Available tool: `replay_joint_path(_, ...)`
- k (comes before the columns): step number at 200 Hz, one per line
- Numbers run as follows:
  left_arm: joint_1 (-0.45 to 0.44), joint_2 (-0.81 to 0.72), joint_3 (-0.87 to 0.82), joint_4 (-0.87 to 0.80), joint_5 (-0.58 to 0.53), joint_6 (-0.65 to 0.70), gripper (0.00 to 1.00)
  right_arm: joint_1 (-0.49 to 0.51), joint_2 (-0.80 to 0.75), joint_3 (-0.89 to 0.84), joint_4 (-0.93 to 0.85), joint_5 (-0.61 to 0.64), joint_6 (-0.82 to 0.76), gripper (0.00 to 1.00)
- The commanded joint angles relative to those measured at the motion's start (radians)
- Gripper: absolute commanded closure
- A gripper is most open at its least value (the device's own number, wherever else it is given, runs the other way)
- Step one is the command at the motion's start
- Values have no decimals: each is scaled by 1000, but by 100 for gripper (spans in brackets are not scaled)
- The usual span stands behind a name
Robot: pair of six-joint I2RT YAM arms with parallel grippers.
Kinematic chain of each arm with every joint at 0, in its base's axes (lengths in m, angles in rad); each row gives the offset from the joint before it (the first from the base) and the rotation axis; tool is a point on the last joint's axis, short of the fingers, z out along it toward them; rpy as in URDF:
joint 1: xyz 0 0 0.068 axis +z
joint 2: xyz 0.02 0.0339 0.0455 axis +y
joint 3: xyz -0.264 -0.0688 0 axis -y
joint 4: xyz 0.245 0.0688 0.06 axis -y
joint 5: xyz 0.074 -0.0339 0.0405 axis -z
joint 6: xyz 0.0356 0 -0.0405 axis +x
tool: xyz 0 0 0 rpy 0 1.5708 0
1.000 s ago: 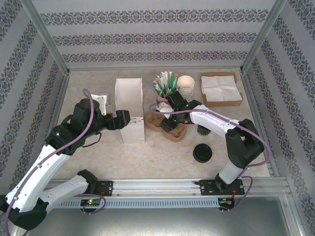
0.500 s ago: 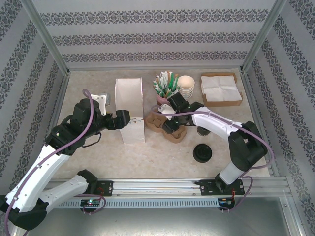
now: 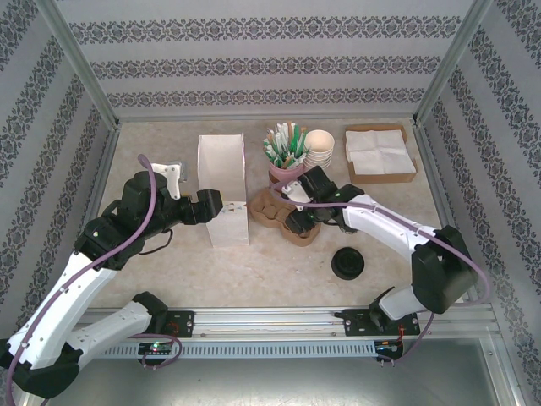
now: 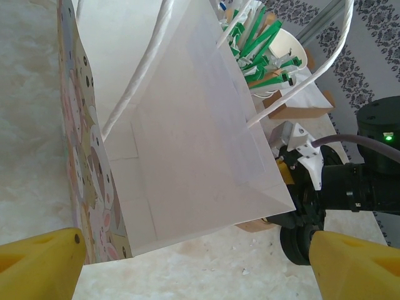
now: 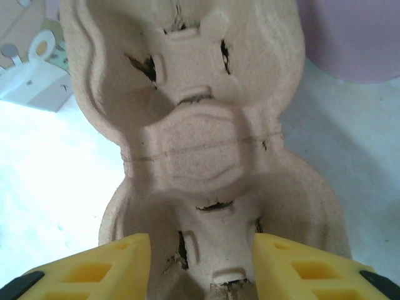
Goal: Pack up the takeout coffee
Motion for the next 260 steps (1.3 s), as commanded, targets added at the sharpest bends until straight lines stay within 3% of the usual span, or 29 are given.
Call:
replay_joint_path(1,10,-14,2,-3,8,-8,7,-3,-7,25,24,-44,-43,50)
replay_joint_path(70,9,-17,4,-8,9,-5,7,-19,140,151,-18,-111,-104,46)
replay_joint_path(140,9,-16,3,-11,-6,3,6,-25,176,156,-53,-158,-125,46)
replay_joint_path(260,9,-13,-2,-2,-4,0,6,-1,219,161,-70,-64,-156,47)
